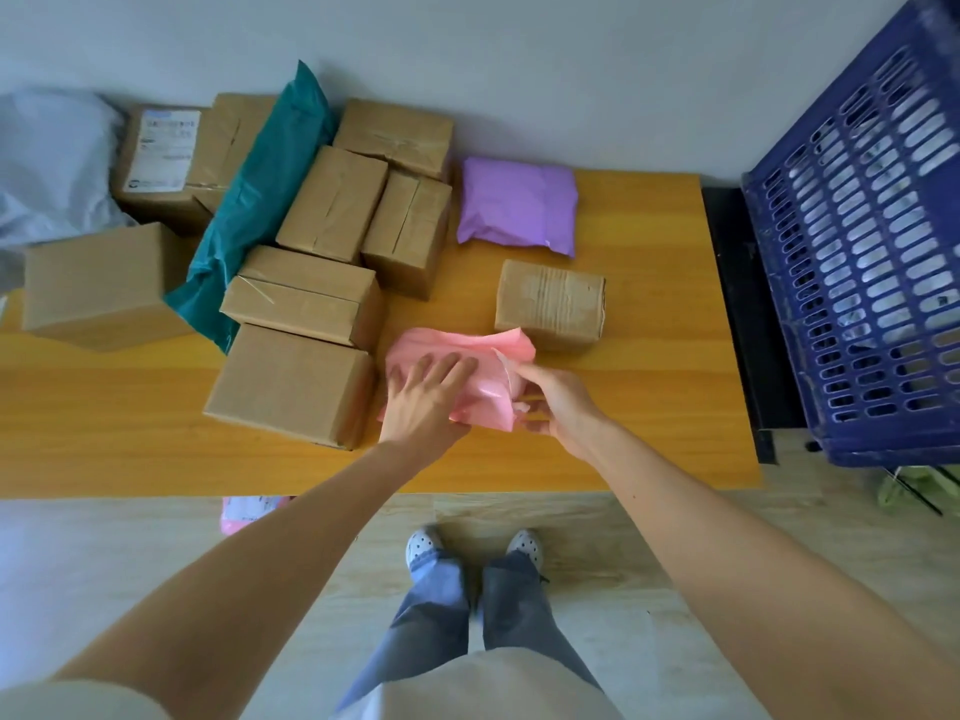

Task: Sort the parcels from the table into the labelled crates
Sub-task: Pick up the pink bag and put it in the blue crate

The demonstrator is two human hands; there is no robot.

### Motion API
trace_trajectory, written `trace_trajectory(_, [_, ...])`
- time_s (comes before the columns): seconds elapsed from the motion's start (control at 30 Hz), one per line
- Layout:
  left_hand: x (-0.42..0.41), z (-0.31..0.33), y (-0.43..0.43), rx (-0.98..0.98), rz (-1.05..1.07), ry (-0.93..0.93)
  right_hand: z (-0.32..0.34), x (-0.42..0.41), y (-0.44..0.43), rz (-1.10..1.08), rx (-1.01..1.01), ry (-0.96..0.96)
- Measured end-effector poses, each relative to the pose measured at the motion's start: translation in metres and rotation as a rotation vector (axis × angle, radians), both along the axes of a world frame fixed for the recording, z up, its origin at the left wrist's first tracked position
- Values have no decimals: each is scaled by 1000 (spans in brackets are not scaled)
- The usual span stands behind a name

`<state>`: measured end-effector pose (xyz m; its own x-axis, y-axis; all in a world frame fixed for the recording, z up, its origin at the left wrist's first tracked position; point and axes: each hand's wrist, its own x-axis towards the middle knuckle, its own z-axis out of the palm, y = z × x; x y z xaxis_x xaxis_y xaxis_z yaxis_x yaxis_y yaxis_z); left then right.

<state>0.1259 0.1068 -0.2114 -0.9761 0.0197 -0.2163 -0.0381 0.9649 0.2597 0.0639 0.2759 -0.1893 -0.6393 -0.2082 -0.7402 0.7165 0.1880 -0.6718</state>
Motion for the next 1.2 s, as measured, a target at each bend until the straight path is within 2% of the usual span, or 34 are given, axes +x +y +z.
trace_trajectory(0.17, [-4, 20, -1, 282, 111, 74, 12, -5, -1, -139, -91, -13])
trace_trajectory(0.23, [-7, 31, -4, 358, 138, 94, 24, -5, -4, -125, -117, 18])
trace_trajectory(0.37, [-15, 60, -15, 448, 192, 160, 41, -13, -16, 33, -65, 188])
trace_trajectory(0.5, [-32, 96, -21, 504, 249, 182, 62, -29, -30, 84, -64, 334])
trace_trajectory(0.7, [-53, 146, -39, 798, 366, 105, 89, -63, -37, 100, 0, 533])
trace_trajectory(0.8, [-60, 164, -49, 925, 486, 41, 108, -78, -31, 160, -87, 507])
trace_trajectory(1.0, [-76, 190, -57, 1221, 559, 13, 149, -91, -27, 251, -296, 370])
trace_trajectory(1.2, [-87, 212, -55, 1312, 581, 14, 172, -91, -29, 247, -364, 381])
